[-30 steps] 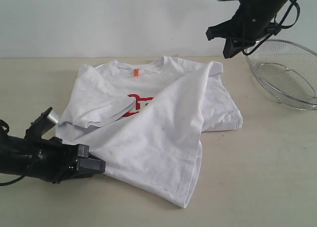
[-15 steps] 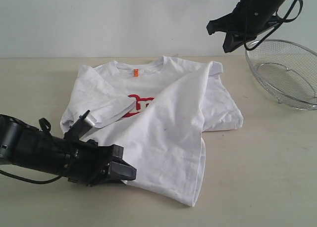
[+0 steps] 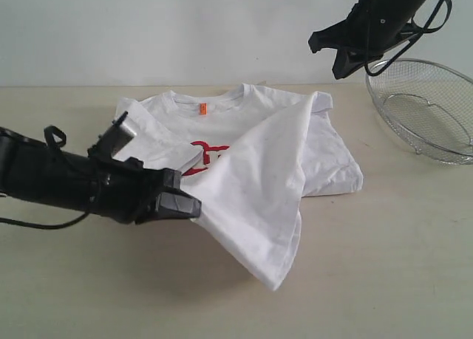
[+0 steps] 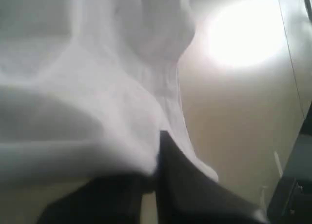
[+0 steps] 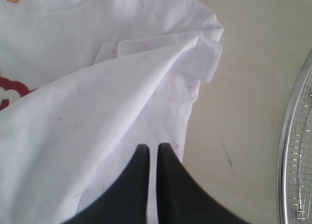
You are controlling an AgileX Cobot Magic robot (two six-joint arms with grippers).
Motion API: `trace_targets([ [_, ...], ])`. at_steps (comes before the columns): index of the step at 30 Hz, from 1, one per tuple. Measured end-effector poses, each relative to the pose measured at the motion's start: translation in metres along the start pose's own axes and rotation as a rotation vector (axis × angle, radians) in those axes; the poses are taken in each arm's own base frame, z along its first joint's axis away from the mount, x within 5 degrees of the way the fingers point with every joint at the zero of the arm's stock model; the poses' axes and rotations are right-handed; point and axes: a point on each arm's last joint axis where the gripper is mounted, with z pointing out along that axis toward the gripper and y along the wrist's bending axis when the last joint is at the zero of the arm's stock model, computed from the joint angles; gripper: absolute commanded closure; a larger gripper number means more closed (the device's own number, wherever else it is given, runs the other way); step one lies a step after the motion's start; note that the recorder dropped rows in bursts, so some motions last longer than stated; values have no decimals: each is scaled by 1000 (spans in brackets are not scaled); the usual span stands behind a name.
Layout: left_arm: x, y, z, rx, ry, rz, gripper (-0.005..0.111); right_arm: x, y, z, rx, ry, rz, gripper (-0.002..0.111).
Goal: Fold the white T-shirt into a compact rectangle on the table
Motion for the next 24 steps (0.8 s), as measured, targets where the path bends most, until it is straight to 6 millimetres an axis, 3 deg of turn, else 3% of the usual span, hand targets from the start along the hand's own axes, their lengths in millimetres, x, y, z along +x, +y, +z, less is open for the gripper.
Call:
trace_targets([
  [6, -31, 5, -29, -118, -139, 24, 102, 0, 0, 0, 0, 0, -8, 109],
  [19, -89, 29, -64, -390, -373, 52, 102, 1, 0, 0, -3, 10, -15, 109],
  [24, -105, 45, -60, -430, -392, 38, 102, 1, 0, 0, -4, 14, -20, 109],
])
